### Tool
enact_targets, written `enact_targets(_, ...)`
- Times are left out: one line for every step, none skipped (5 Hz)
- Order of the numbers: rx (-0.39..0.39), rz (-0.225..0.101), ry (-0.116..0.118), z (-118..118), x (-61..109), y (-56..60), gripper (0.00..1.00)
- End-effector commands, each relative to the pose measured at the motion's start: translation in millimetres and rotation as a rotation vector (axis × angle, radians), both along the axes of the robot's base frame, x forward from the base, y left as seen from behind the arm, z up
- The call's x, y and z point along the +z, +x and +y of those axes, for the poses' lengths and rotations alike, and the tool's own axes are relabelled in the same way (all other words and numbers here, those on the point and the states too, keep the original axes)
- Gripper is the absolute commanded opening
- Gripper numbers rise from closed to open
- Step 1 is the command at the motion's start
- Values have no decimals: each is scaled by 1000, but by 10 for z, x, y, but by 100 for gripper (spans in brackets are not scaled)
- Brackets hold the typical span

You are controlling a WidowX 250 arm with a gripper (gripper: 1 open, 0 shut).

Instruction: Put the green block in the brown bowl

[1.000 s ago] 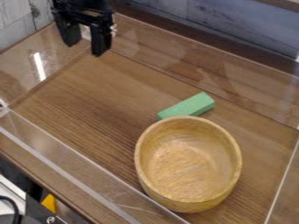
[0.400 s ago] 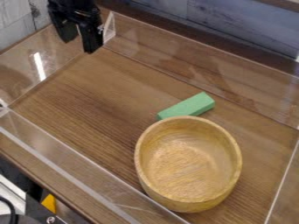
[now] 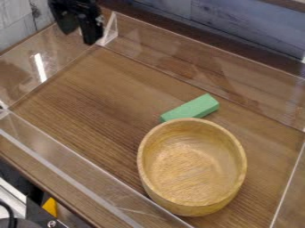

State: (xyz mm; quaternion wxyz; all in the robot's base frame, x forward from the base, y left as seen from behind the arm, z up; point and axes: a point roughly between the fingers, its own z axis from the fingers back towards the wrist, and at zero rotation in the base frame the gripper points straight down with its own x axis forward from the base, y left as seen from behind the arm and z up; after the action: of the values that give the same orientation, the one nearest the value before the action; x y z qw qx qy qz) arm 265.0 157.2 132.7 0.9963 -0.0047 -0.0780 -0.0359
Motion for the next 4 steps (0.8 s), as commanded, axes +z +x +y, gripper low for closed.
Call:
enact_targets(17, -69, 25, 184, 212, 29, 100)
enact_targets(3, -94, 13, 142, 146, 34, 100)
enact_targets(2, -111, 0, 99, 92, 52, 100)
enact_targets(-8, -127, -3, 114, 99, 63, 100)
